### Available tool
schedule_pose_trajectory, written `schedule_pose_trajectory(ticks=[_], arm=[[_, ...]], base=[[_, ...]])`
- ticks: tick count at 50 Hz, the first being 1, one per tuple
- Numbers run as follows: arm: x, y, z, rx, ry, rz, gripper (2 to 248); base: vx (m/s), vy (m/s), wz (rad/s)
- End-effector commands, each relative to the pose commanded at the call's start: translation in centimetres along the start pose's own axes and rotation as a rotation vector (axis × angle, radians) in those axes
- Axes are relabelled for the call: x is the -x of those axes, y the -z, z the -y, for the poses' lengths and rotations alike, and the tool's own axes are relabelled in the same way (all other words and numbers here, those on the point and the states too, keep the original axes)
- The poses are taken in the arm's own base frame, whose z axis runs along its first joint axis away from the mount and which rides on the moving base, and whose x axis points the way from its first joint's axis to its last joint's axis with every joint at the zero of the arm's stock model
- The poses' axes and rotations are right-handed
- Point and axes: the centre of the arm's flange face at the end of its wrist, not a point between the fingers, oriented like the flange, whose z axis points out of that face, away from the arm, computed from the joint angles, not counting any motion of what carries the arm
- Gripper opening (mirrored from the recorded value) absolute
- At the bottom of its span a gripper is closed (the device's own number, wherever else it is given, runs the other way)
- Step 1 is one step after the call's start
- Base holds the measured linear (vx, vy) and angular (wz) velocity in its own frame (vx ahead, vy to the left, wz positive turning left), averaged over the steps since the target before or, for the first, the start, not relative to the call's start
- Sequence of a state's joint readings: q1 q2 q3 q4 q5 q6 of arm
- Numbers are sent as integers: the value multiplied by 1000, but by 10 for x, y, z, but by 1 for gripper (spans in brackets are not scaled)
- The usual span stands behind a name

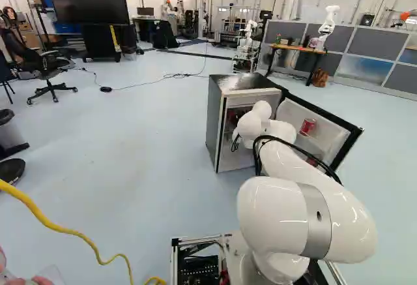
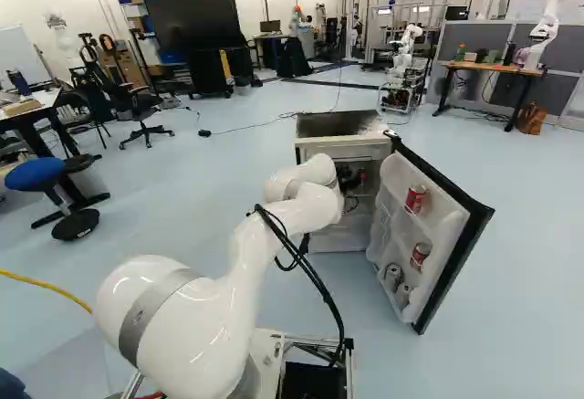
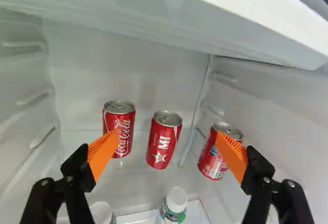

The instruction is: Grab a drink from the fridge

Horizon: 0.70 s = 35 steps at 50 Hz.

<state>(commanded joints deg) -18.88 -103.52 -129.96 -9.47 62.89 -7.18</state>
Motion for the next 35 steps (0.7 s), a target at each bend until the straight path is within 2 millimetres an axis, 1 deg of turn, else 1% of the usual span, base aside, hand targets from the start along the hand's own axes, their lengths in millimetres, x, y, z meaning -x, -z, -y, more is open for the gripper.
schedule_pose_trajectory(ticks=[35], arm=[[6,0,-1,8,-8,59,247]], base=[[0,0,0]])
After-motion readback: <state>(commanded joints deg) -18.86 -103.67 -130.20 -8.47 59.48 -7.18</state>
